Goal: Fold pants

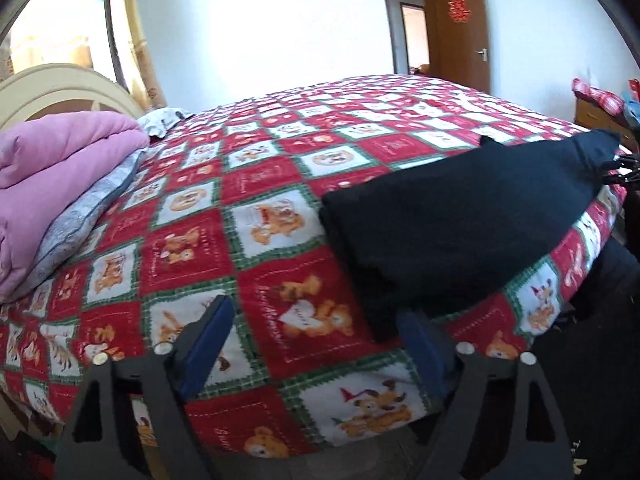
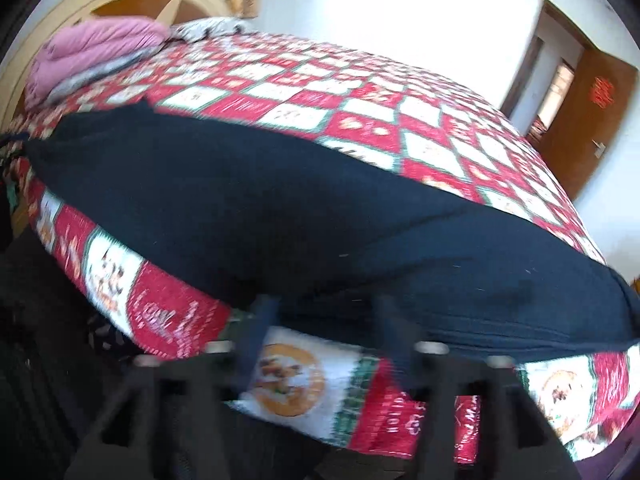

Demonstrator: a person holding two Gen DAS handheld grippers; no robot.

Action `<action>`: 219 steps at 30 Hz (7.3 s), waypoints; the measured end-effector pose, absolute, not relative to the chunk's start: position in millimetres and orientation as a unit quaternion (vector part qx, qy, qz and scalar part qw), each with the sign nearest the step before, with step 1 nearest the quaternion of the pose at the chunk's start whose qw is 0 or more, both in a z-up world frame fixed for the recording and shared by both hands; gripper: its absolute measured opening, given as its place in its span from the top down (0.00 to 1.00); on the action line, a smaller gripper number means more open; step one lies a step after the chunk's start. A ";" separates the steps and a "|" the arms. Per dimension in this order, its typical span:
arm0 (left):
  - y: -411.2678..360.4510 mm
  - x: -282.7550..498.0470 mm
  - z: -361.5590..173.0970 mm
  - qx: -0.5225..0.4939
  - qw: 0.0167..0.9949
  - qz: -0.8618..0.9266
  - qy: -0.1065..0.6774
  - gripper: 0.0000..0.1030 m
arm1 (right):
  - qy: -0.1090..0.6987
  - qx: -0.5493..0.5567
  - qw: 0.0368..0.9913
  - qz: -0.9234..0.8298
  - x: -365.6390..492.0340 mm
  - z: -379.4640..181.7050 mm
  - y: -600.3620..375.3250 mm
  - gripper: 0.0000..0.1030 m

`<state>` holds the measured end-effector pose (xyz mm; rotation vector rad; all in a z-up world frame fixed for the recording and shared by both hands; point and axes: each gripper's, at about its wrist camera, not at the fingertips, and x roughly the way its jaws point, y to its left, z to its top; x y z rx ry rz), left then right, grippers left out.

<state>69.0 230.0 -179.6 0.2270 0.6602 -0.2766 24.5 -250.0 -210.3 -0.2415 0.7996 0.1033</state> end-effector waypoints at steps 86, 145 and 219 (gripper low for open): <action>91.1 117.1 -201.5 0.044 0.925 -0.166 0.339 0.00 | 0.396 0.078 0.882 -0.244 -3.6 -156.0 -508.1 0.38; 163.8 127.0 -213.6 -0.053 0.941 -0.095 0.321 0.00 | 0.210 0.347 0.906 -0.122 -18.0 -170.1 -552.1 0.86; 143.7 111.2 -156.3 -0.037 0.964 -0.095 0.244 0.00 | 0.351 -0.192 0.906 0.140 74.2 -219.4 -133.6 0.87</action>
